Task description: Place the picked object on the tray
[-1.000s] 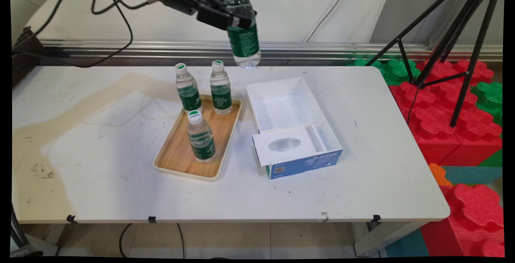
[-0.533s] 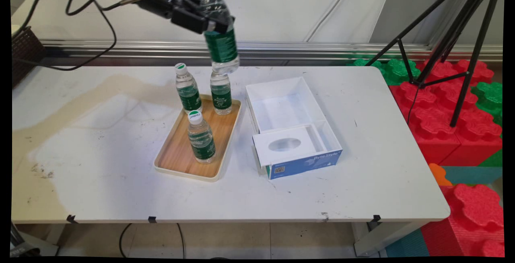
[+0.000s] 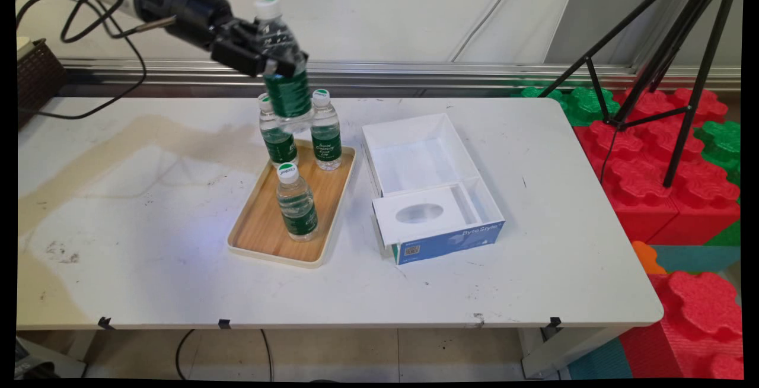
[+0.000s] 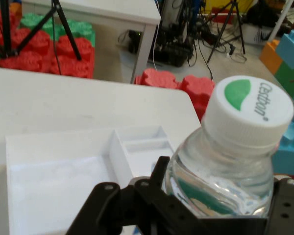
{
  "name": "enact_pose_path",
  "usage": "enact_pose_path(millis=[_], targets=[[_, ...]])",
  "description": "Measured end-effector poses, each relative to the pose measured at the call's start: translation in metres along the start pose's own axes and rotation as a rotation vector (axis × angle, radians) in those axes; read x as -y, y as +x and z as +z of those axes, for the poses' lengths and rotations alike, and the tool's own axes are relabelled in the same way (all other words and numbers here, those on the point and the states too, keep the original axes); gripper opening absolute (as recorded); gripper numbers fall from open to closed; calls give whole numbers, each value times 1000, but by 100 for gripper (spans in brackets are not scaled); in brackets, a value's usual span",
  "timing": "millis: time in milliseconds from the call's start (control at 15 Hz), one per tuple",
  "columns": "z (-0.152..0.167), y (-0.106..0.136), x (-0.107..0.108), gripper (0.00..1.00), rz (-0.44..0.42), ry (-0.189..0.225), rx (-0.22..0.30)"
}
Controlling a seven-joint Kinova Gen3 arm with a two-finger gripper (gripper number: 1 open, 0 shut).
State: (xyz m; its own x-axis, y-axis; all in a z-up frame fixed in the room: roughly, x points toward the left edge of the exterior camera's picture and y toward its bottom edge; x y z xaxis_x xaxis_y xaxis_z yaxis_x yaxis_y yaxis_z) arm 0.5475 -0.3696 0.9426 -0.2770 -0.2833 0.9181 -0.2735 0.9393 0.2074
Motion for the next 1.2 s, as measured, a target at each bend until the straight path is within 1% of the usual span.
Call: enact_pose_path(millis=[267, 533, 1200], targets=[[-14, -20, -5, 0, -5, -5, 28], [-24, -46, -7, 0, 7, -12, 64], [-26, -95, 0, 0, 92, -26, 131]])
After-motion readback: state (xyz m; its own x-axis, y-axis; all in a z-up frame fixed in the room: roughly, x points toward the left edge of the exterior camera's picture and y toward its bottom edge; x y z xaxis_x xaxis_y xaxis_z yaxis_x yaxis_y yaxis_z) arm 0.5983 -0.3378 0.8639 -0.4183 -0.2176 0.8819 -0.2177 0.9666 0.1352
